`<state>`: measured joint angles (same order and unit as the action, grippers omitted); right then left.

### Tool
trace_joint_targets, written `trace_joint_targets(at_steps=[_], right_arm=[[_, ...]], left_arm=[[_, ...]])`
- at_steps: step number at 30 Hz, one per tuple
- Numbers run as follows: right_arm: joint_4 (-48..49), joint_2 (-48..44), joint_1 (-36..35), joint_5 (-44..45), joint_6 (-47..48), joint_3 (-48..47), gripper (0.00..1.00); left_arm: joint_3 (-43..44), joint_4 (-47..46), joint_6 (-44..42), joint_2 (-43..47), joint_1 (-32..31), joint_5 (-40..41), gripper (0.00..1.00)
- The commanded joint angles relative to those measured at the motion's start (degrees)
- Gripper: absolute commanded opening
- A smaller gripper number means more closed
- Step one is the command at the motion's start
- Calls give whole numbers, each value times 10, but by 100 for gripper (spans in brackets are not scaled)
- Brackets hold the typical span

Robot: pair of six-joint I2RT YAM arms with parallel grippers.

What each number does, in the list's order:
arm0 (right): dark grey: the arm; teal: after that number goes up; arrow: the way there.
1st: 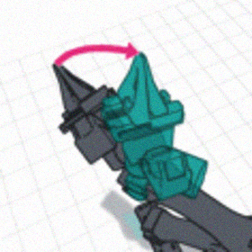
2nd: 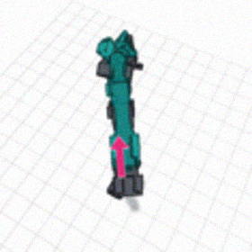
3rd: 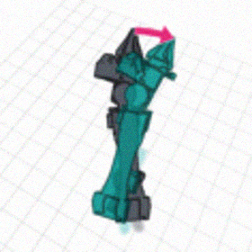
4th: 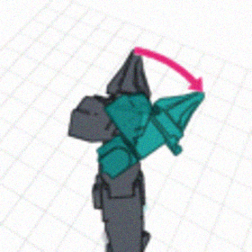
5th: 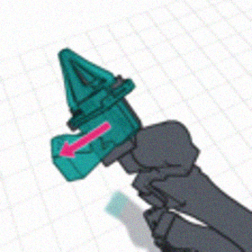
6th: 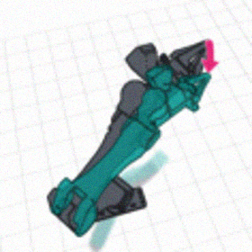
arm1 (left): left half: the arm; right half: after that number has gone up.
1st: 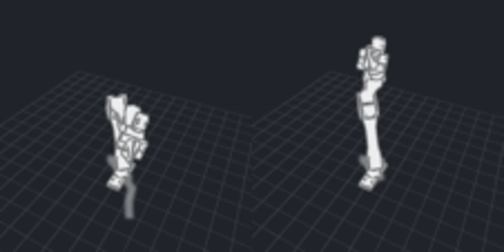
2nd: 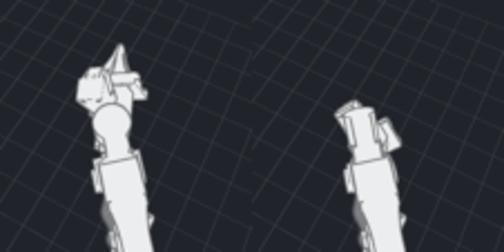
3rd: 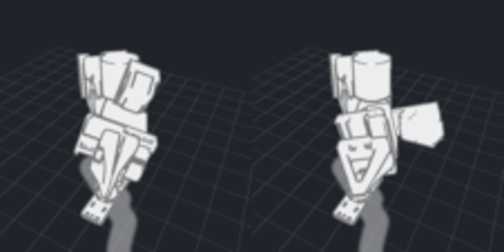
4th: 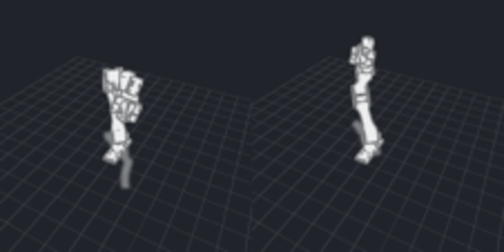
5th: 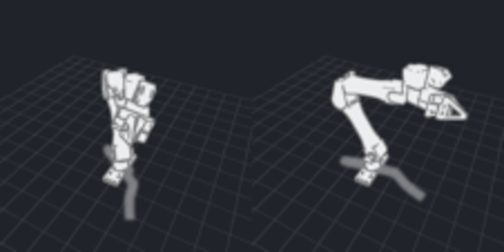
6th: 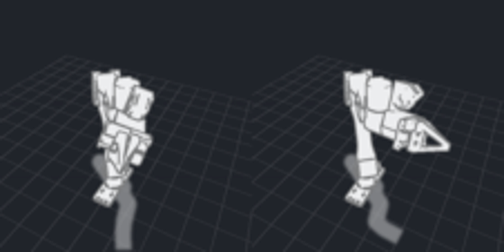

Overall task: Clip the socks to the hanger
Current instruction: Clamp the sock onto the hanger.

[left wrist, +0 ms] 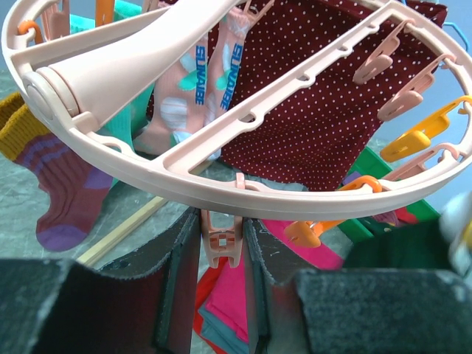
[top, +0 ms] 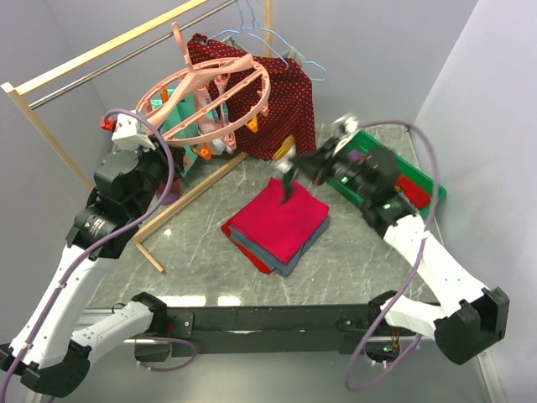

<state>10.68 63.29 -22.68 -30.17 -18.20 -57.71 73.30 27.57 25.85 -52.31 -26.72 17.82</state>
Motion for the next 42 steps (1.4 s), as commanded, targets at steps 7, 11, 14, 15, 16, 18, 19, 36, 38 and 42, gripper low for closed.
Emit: trace_joint_targets(at_steps=[7,11,14,15,16,18,19,36,38,42], right_arm=[[277,116,-169,-54,-154,44,0],[346,185,-200,-64,-206,17,0],[410,234,-212,-67,-246,5,0],[423,255,-216,-67,-256,1,0],[441,266,-217,-67,-264,-8,0],[455,289,-222,-69,-282,-18,0],[456,296,-224,-67,-285,-29,0],[428,375,-240,-45,-304,-126,0],[427,380,-241,-44,-307,-129,0],[421,388,-242,-40,-303,-135,0]], left_arm=[[-18,-34,22,13,1,-11,1],[-23,-36,26,17,2,-11,1],[-25,-36,32,20,2,-12,1],[-25,-35,32,21,2,-12,1],[-25,-34,33,23,1,-14,1],[-25,-33,35,24,1,-14,1],[-25,-34,35,26,1,-14,1],[-28,-32,46,31,1,-23,1],[-26,-31,46,32,2,-24,1],[-25,-30,48,33,1,-24,1]])
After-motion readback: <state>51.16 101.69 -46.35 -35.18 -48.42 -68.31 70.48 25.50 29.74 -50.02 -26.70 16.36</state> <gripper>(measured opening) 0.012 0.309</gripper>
